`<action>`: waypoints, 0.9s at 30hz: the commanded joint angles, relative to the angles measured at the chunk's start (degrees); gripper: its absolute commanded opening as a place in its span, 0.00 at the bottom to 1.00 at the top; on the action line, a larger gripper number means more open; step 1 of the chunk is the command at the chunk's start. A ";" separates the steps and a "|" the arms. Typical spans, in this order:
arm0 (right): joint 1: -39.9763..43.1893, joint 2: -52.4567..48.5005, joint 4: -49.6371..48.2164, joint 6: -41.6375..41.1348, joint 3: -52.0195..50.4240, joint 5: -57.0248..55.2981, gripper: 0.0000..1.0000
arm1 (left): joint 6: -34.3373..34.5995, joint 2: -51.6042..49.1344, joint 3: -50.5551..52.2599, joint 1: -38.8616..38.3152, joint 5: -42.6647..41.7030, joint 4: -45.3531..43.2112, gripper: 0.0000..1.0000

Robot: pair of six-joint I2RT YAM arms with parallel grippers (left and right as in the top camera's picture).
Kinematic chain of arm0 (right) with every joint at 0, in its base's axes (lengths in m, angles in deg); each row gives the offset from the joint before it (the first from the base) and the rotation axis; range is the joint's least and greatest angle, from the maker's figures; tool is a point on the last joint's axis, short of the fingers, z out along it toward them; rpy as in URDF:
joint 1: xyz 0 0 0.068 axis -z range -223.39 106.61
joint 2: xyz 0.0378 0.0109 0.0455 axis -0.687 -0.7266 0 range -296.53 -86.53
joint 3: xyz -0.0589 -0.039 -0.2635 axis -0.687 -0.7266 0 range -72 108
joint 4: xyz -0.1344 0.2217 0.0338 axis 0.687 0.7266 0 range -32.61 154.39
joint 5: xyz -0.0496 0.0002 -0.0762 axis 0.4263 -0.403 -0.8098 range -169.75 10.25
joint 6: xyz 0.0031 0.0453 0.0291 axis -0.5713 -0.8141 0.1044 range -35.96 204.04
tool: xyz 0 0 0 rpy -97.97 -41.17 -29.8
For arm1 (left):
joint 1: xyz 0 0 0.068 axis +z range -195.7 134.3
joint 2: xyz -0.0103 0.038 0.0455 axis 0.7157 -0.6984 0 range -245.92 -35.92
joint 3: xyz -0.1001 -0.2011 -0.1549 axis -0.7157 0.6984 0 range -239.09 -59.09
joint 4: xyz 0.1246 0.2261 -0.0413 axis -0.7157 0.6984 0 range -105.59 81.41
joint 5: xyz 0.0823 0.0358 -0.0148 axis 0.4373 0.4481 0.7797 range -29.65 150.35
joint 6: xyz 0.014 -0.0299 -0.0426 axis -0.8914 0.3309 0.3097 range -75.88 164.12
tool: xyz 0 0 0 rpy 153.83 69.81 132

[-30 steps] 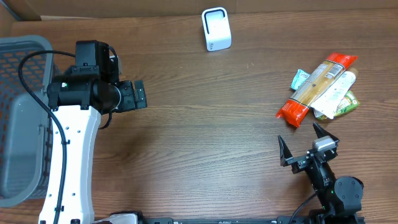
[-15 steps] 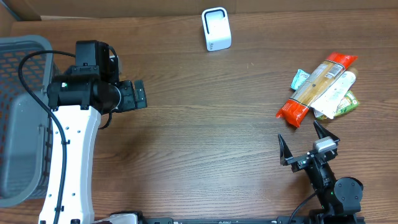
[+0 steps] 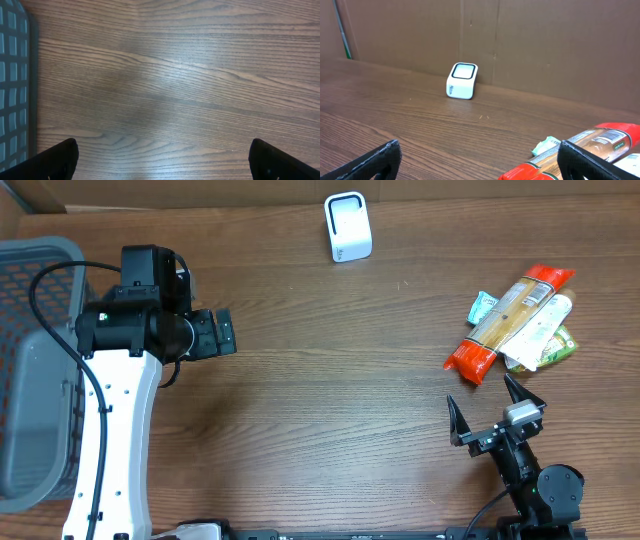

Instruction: Scan the item barcode

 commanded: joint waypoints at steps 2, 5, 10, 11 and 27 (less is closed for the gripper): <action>-0.33 0.61 -0.44 0.39 -0.63 -0.22 1.00 | 0.50 5.92 0.31 -1.62 0.37 -0.24 1.00; -0.33 0.61 -0.44 0.42 -0.63 -0.22 1.00 | 0.52 10.16 1.79 -2.75 0.37 -0.26 0.99; -0.33 0.61 -0.44 0.39 -0.63 -0.22 1.00 | 0.50 20.11 11.56 -3.26 0.85 -3.72 0.99; -0.33 0.61 -0.44 0.39 -0.63 -0.22 1.00 | 0.52 22.47 14.64 -3.26 0.76 -6.82 1.00; -0.33 0.61 -0.44 0.39 -0.63 -0.22 1.00 | -6.86 59.17 73.09 -3.37 -4.39 -77.37 1.00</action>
